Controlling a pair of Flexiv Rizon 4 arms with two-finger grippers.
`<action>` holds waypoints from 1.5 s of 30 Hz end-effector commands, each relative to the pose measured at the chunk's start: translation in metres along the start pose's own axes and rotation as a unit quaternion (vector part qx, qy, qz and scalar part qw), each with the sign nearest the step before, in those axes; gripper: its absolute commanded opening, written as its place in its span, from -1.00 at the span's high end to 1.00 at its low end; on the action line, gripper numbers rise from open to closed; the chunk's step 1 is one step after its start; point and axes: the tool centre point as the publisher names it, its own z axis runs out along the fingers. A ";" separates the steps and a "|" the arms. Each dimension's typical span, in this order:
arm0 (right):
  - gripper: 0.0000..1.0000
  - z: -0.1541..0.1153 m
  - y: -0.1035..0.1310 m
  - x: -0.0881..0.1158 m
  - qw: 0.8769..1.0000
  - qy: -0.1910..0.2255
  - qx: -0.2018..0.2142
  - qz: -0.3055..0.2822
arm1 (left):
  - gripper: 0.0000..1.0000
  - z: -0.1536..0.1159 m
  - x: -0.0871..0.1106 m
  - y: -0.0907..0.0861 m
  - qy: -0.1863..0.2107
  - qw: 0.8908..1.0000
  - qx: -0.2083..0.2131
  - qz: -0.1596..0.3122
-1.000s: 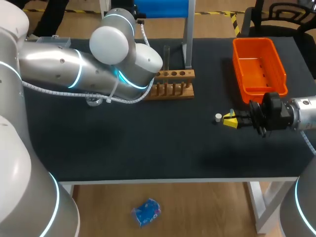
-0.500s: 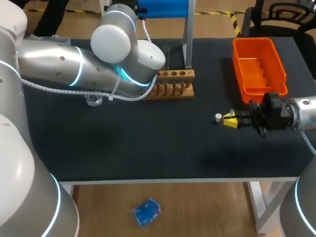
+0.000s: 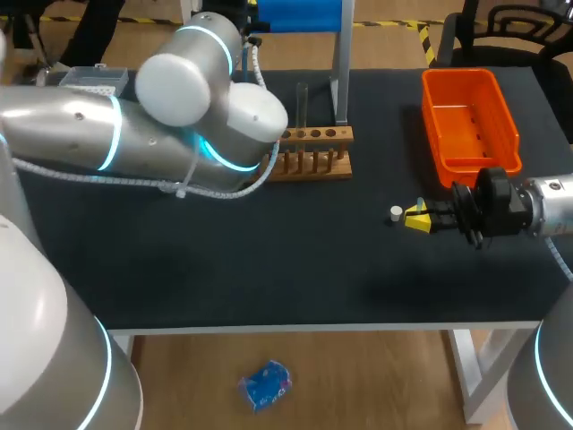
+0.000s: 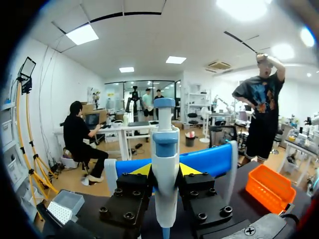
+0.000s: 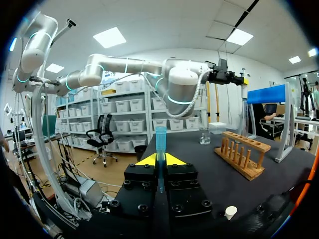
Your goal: Invert the test tube, pick up the pipette, mount the tip to pipette, aspirate from beaker and dispense into the tube, eject the tip, return the pipette, and cap with the stopper.
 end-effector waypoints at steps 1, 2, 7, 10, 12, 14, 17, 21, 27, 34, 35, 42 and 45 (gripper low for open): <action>1.00 0.000 0.000 0.000 1.000 0.000 0.001 0.000 | 1.00 -0.074 -0.002 -0.012 0.158 0.987 -0.023 -0.001; 1.00 0.000 0.000 0.000 1.000 0.000 0.001 0.000 | 1.00 -0.081 0.001 -0.013 0.168 0.986 -0.019 -0.002; 1.00 0.000 0.000 0.000 1.000 0.000 0.001 0.000 | 1.00 -0.123 0.022 -0.014 0.253 0.967 -0.022 0.007; 1.00 0.000 0.000 0.000 1.000 0.000 0.001 0.000 | 1.00 -0.142 0.036 -0.013 0.294 0.955 -0.026 0.021; 1.00 0.000 0.000 0.000 1.000 0.000 0.001 0.000 | 1.00 -0.159 0.046 -0.013 0.328 0.944 -0.026 0.029; 1.00 0.000 0.000 0.000 1.000 0.000 0.001 0.000 | 1.00 -0.173 0.057 -0.013 0.342 0.939 -0.025 0.037; 1.00 0.000 0.000 0.000 1.000 0.000 0.001 0.000 | 1.00 -0.194 0.071 -0.012 0.359 0.932 -0.013 0.037; 1.00 0.000 0.000 0.000 1.000 0.000 0.001 0.000 | 1.00 -0.217 0.093 -0.010 0.375 0.927 0.005 0.030; 1.00 0.000 0.000 0.000 1.000 0.000 0.001 0.000 | 1.00 -0.243 0.119 -0.008 0.400 0.915 0.037 0.028; 1.00 0.000 0.000 0.000 1.000 0.000 0.001 0.000 | 1.00 -0.259 0.150 -0.006 0.462 0.884 0.052 0.047; 1.00 0.000 0.000 0.000 1.000 0.000 0.001 0.000 | 1.00 -0.260 0.155 -0.006 0.471 0.879 0.051 0.051; 1.00 0.000 0.000 0.000 1.000 0.000 0.001 0.000 | 1.00 -0.259 0.174 -0.006 0.452 0.889 0.044 0.051; 1.00 0.000 0.000 0.000 1.000 0.000 0.001 0.000 | 1.00 -0.259 0.174 -0.006 0.452 0.889 0.044 0.051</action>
